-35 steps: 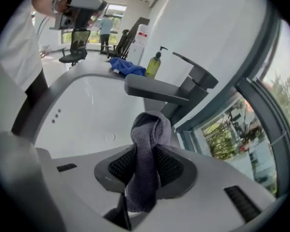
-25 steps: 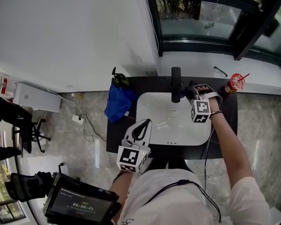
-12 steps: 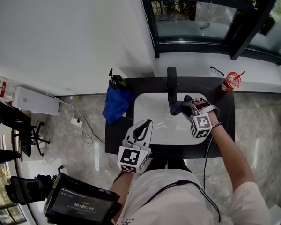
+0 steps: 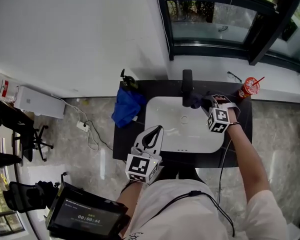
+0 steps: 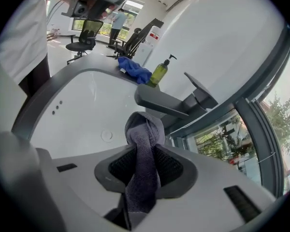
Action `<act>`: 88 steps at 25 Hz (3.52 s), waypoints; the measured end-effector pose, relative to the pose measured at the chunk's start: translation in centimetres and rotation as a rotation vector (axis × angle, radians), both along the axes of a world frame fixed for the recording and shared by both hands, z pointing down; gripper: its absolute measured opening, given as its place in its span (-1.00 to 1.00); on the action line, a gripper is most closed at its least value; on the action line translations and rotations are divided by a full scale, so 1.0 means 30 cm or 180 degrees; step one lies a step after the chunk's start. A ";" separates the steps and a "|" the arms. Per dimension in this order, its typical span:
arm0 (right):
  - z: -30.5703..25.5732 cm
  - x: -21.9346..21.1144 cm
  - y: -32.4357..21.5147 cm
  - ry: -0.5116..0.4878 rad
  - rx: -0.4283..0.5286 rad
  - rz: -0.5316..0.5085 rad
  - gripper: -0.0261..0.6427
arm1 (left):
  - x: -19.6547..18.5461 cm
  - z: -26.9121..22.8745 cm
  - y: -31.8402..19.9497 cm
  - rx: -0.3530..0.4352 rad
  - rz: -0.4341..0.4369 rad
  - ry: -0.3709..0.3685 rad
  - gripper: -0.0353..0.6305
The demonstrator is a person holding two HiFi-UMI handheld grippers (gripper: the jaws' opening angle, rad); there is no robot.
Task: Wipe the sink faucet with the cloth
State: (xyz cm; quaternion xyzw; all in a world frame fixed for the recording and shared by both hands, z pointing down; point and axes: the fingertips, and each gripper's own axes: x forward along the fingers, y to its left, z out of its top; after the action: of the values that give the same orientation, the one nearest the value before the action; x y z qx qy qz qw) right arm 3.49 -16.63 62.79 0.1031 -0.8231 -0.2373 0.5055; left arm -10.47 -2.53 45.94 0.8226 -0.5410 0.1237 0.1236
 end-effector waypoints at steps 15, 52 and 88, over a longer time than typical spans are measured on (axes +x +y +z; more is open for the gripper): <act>-0.037 -0.127 -0.078 -0.0240 0.0028 0.0090 -0.60 | -0.042 -0.010 0.020 0.0007 -0.0078 -0.0045 -0.91; 0.044 0.019 0.005 0.0039 -0.0083 0.0112 -0.60 | -0.027 0.006 -0.004 -0.0001 0.0006 0.0017 -0.91; -0.062 -0.139 0.078 -0.0323 0.0021 -0.0186 -0.60 | -0.002 0.010 0.016 -0.0007 0.0081 -0.0001 -0.91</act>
State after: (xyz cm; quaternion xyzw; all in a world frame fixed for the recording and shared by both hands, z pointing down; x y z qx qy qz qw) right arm -0.69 -14.29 60.93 0.0927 -0.8496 -0.2492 0.4556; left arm -10.53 -2.04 46.25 0.8293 -0.5304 0.1260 0.1228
